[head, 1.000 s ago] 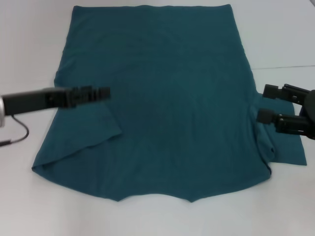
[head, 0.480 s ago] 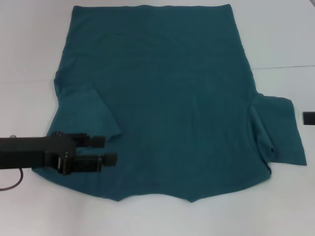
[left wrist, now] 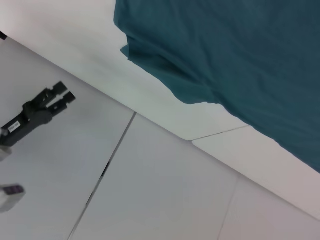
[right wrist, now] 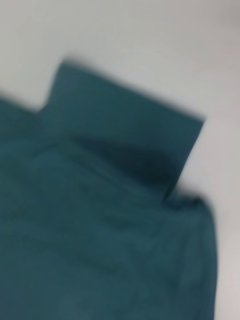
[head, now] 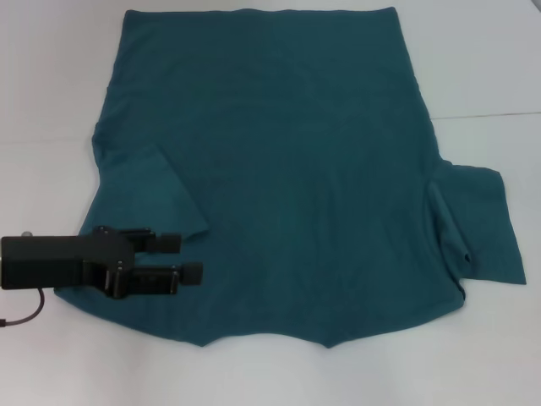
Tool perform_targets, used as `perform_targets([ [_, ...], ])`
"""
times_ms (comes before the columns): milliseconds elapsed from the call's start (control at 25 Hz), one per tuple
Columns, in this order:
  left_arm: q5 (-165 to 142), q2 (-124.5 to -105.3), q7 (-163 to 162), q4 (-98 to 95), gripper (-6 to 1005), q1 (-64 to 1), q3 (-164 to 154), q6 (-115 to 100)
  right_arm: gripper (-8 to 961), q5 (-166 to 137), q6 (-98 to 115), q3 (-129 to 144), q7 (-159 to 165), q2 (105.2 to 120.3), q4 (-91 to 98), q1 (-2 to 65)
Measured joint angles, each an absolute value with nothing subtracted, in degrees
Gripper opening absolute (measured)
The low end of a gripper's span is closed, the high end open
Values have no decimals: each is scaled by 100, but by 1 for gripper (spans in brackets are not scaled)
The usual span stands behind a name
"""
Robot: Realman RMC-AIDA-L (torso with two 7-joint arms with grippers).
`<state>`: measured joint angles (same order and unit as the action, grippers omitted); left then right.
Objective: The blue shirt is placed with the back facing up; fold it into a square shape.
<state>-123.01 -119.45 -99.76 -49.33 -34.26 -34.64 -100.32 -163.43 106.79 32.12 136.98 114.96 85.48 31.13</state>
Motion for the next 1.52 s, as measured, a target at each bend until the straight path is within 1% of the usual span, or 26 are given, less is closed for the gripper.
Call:
perform_targets([
  [120,-12321,-11938,-9975,-4896,786,-3459,-3489,-9949,914,-16755,10428,3480,13801,11654,8498,3133],
  [480,-12323,-11949,-9967,-4884,786,-3464,-3779,-9843,915,-16782,9722,3911,13995,11909,7924,3205],
  [600,-12323,-11952,-9963,-4884,785,-3448,-3787,-9837,915,-16784,9440,4076,14049,11940,7641,3239],
  [920,-12323,-11984,-9972,-4887,785,-3401,-3790,-9777,914,-16782,8983,4210,14130,11944,7039,3336],
  [1040,-12322,-11993,-9979,-4887,786,-3399,-3797,-9763,834,-16782,8905,4213,14132,11936,6927,3355],
  [1480,-12322,-12006,-9972,-4748,785,-3444,-3815,-9702,616,-16786,8375,4215,14209,11938,6510,3407],
  [1520,-12322,-12006,-9971,-4746,785,-3445,-3815,-9702,608,-16787,8347,4216,14209,11938,6472,3419],
])
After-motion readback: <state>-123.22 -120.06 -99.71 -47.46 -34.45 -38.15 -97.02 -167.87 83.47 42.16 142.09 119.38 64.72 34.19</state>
